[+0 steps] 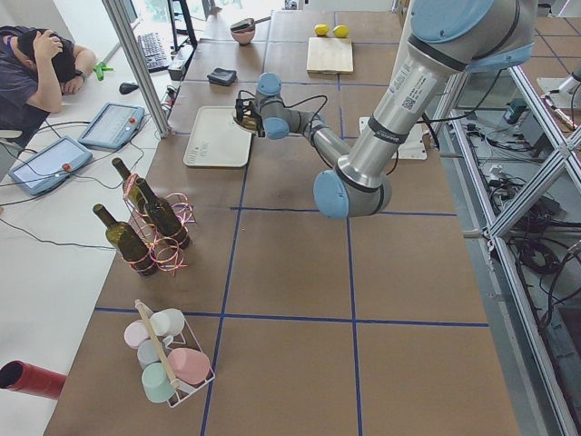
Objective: Make sandwich and place on tray
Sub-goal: 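Slide the plate with the left gripper onto the white bear tray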
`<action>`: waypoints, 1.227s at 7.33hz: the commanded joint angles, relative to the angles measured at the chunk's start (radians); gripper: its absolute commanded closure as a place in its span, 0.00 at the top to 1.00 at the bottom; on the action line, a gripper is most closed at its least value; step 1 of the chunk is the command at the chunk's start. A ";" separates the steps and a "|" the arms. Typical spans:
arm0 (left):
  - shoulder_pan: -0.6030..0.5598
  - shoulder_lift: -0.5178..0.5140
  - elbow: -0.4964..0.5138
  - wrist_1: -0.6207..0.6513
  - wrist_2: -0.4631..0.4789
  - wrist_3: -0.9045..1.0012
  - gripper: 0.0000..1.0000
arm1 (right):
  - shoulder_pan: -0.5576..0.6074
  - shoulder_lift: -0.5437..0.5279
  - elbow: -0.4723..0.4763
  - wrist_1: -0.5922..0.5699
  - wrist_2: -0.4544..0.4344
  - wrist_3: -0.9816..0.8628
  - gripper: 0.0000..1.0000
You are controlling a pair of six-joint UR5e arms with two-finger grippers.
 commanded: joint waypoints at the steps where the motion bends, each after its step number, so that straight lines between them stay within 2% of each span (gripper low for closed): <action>1: -0.071 -0.147 0.252 -0.054 -0.021 0.063 0.00 | 0.000 -0.002 -0.003 0.001 0.000 0.001 1.00; 2: -0.071 -0.191 0.379 -0.152 -0.019 0.065 0.00 | 0.002 0.000 -0.003 0.001 0.000 0.000 1.00; 3: -0.070 -0.230 0.467 -0.195 -0.012 0.066 0.00 | 0.003 0.001 -0.003 0.001 0.000 0.001 1.00; 5: -0.064 -0.241 0.500 -0.213 0.008 0.068 0.00 | 0.003 0.003 -0.003 0.001 0.000 0.001 1.00; 6: -0.061 -0.241 0.500 -0.213 0.016 0.073 0.10 | 0.003 0.003 -0.003 0.001 0.000 0.004 1.00; 8: -0.062 -0.238 0.495 -0.213 0.019 0.167 0.90 | 0.003 0.003 -0.003 0.001 0.002 0.010 1.00; 9: -0.073 -0.235 0.491 -0.210 0.021 0.216 1.00 | 0.003 0.006 -0.003 0.001 0.002 0.012 1.00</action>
